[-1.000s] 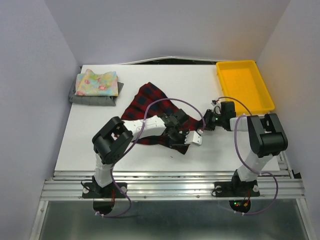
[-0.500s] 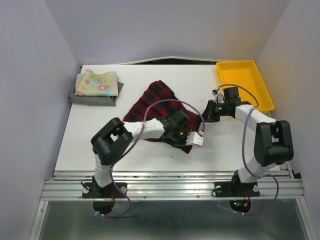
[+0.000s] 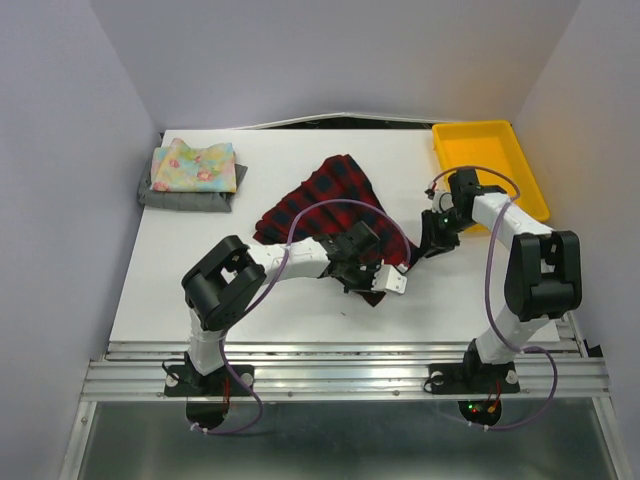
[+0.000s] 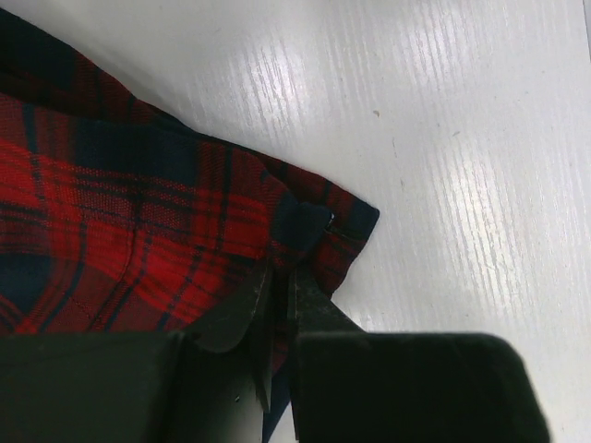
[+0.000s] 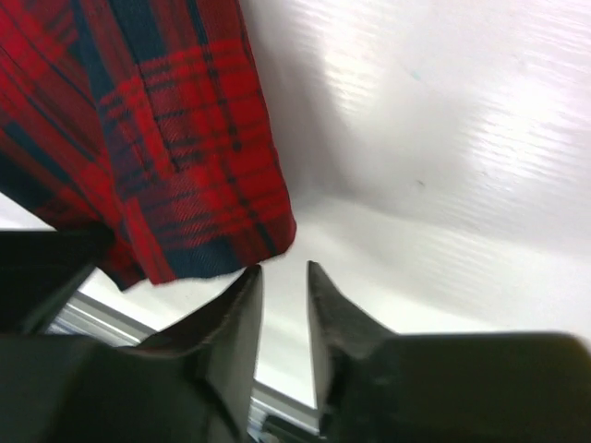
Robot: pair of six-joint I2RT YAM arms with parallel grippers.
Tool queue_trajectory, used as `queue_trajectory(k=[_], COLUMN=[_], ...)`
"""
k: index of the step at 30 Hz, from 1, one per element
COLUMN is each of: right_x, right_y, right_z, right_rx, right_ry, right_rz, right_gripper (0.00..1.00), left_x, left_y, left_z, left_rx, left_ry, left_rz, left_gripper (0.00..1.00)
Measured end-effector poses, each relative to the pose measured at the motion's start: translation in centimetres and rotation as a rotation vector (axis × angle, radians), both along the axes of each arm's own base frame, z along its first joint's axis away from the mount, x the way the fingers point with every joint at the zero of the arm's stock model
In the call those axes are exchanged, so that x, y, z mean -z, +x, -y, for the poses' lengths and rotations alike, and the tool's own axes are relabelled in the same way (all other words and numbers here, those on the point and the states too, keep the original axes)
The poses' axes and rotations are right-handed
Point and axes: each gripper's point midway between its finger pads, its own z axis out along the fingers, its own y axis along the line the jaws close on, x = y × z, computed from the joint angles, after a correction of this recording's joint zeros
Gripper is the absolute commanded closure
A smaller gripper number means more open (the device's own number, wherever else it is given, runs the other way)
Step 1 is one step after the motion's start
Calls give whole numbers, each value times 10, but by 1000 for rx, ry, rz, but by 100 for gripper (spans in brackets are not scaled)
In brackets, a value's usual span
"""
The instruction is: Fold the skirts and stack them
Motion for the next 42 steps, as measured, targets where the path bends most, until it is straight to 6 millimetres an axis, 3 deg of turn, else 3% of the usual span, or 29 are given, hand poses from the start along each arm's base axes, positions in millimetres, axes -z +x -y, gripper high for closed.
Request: queue_trajectory(k=[1, 3, 10, 13, 19, 22, 24, 26, 29, 34, 36, 40, 42], right_x=[-2, -9, -57, -74, -107, -86, -60, -18, 30, 37, 37, 37, 37], right_y=[-1, -2, 21, 29, 54, 56, 45, 25, -7, -16, -16, -20, -25], right_z=[5, 11, 14, 1, -57, -77, -86, -91, -90, -91, -91, -91, -90], right_rx=[-12, -40, -130, -119, -51, -60, -62, -48, -19, -27, -28, -29, -25], right_ry=[-17, -44, -48, 42, 440, 561, 601, 615, 604, 628, 628, 633, 633], right_rz=[-4, -3, 91, 130, 137, 80, 4, -112, -262, -288, -287, -276, -278], right_gripper=[56, 52, 58, 62, 68, 71, 73, 73, 74, 75, 74, 74, 73], left_x=[0, 0, -1, -1, -1, -1, -1, -1, -3, -21, -40, -92, -107], left_y=[0, 0, 0, 0, 1, 1, 1, 2, 4, 11, 23, 67, 90], left_z=[0, 0, -2, -2, -2, -2, -2, -3, -8, -35, -51, -89, -105], left_rx=[1, 1, -2, -2, -8, -16, -30, -45, -82, -206, -298, -589, -714], left_ry=[0, 1, 12, 14, 16, 16, 16, 17, 20, 28, 3, -151, -224], left_rz=[0, 0, -5, -5, -2, -4, -10, -20, -38, -108, -146, -264, -310], left_gripper=[83, 83, 82, 82, 77, 74, 72, 67, 62, 53, 48, 48, 49])
